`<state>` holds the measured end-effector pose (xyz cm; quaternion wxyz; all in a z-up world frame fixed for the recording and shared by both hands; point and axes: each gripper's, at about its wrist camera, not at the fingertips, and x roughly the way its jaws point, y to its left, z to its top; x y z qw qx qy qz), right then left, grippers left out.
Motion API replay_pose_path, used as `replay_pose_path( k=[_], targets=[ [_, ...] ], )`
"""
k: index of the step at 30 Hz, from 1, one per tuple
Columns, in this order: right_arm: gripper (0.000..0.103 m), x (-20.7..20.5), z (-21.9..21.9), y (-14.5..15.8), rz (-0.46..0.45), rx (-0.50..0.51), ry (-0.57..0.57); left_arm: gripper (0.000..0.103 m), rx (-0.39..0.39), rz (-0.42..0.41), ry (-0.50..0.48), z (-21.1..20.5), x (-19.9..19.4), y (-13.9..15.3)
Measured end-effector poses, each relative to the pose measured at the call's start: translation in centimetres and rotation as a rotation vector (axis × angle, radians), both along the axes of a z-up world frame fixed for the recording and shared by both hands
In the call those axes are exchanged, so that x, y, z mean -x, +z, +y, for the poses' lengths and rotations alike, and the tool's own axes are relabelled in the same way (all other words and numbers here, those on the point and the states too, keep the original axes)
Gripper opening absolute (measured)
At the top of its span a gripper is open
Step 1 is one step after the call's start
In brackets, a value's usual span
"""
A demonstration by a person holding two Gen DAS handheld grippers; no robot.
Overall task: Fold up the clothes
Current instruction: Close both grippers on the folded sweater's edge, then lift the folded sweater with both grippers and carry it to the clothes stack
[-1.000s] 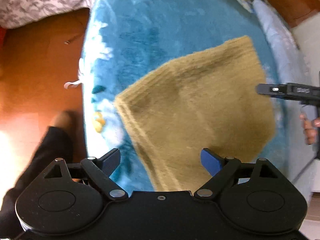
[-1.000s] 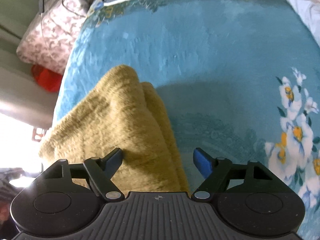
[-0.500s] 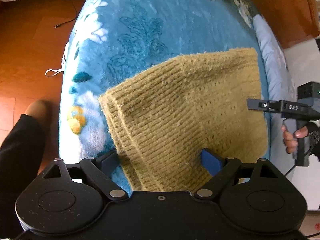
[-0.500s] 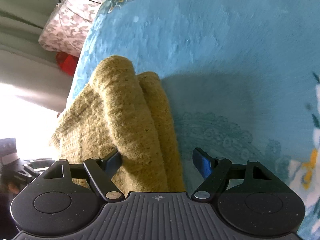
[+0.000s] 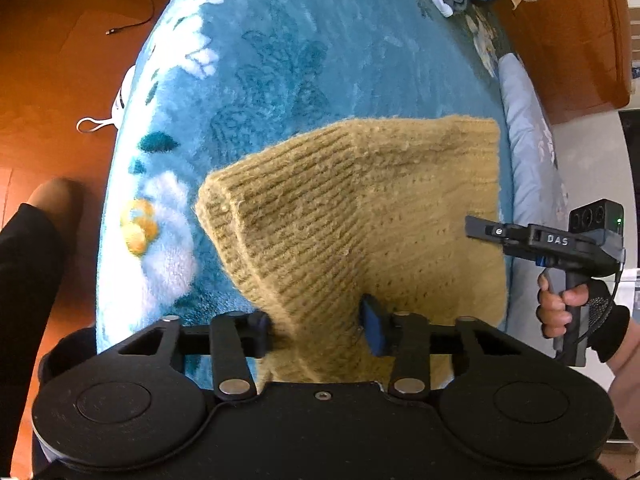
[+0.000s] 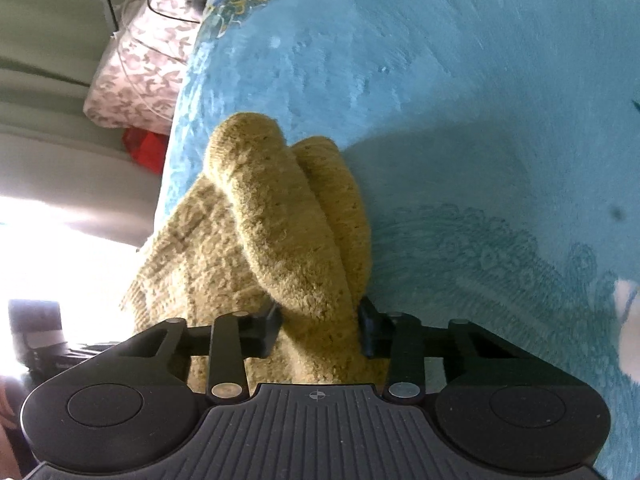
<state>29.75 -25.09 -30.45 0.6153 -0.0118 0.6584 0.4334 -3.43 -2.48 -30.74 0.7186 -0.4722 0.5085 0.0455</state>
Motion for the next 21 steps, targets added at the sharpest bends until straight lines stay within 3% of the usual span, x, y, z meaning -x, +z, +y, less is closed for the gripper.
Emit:
replay_pose_path(
  k=[9, 21],
  targets=[
    [0.027, 1.9, -0.6, 3.3, -0.061, -0.025, -0.055, 0.031, -0.010, -0.059, -0.044, 0.5, -0.2, 2.3],
    [0.025, 5.8, -2.7, 8.5, -0.110, -0.139, -0.248, 0.029, -0.086, -0.171, -0.166, 2.0, -2.5, 8.2]
  ],
)
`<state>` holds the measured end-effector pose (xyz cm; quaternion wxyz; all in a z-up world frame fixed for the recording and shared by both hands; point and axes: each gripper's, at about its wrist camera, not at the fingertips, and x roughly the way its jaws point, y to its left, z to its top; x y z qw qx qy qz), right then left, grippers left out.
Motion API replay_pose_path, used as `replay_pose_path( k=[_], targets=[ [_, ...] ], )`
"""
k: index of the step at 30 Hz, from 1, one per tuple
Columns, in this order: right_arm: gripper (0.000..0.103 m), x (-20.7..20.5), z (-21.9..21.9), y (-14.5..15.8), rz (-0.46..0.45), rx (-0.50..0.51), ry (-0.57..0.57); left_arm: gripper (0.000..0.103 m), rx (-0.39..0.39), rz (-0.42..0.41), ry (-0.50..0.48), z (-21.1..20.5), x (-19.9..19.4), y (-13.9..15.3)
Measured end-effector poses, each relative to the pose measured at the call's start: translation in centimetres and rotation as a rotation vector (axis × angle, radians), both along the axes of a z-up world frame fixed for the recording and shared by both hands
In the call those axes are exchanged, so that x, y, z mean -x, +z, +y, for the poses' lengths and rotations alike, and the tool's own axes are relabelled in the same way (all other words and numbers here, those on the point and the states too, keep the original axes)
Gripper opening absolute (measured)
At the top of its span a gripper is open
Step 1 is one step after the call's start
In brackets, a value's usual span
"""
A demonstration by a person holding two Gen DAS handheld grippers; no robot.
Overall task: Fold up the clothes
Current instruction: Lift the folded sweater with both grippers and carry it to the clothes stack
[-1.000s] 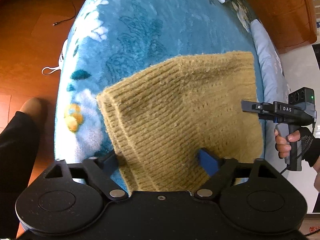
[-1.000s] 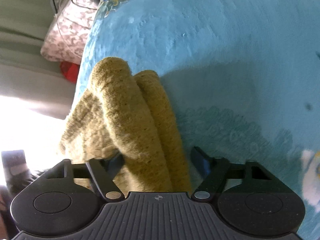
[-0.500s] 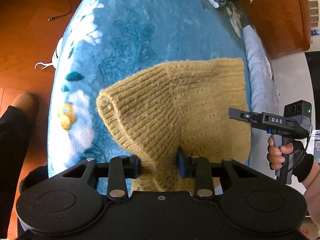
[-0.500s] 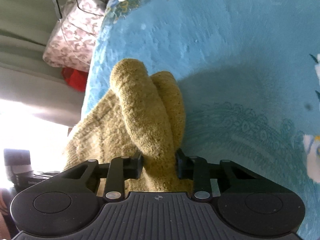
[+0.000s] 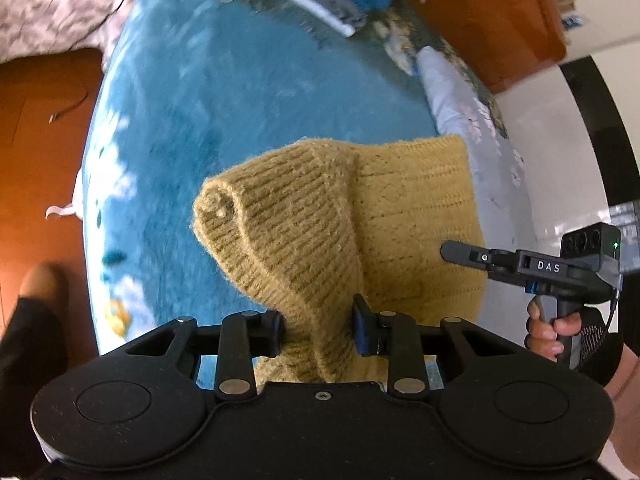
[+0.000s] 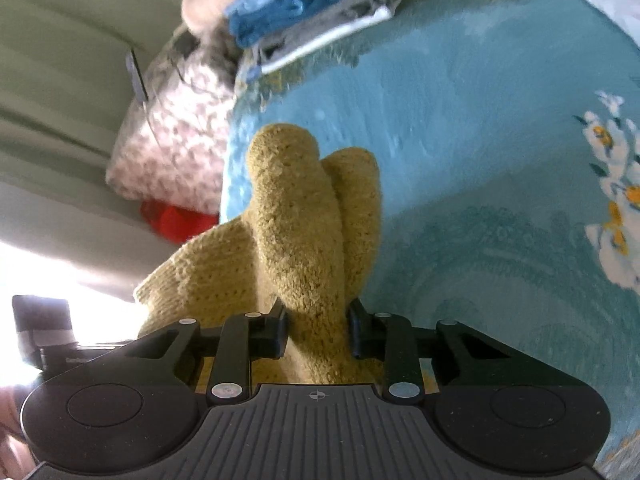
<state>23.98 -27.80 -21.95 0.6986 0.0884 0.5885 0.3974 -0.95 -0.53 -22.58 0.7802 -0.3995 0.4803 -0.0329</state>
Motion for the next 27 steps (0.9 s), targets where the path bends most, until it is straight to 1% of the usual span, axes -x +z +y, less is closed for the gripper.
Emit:
replay_pose_path(
  k=[4, 9, 11, 14, 20, 27],
  targets=[
    [0.025, 0.2, -0.3, 2.7, -0.042, -0.015, -0.024, 0.029, -0.001, -0.026, -0.057, 0.5, -1.2, 2.6],
    [0.025, -0.8, 0.0, 7.0, -0.112, -0.031, -0.040, 0.029, 0.013, -0.056, -0.106, 1.6, -3.4, 5.8],
    [0.025, -1.3, 0.5, 8.9, -0.148, -0.045, -0.048, 0.029, 0.009, -0.079, -0.130, 2.2, -4.7, 7.6],
    [0.025, -2.5, 1.2, 11.1, -0.195, -0.086, -0.064, 0.029, -0.011, -0.118, -0.159, 3.6, -6.8, 10.5],
    [0.025, -6.6, 3.9, 15.4, -0.280, -0.142, -0.086, 0.029, -0.050, -0.203, -0.219, 7.6, -12.8, 16.2],
    [0.025, -14.1, 9.7, 21.3, -0.363, -0.188, -0.105, 0.029, -0.085, -0.291, -0.286, 13.8, -22.1, 22.0]
  ],
)
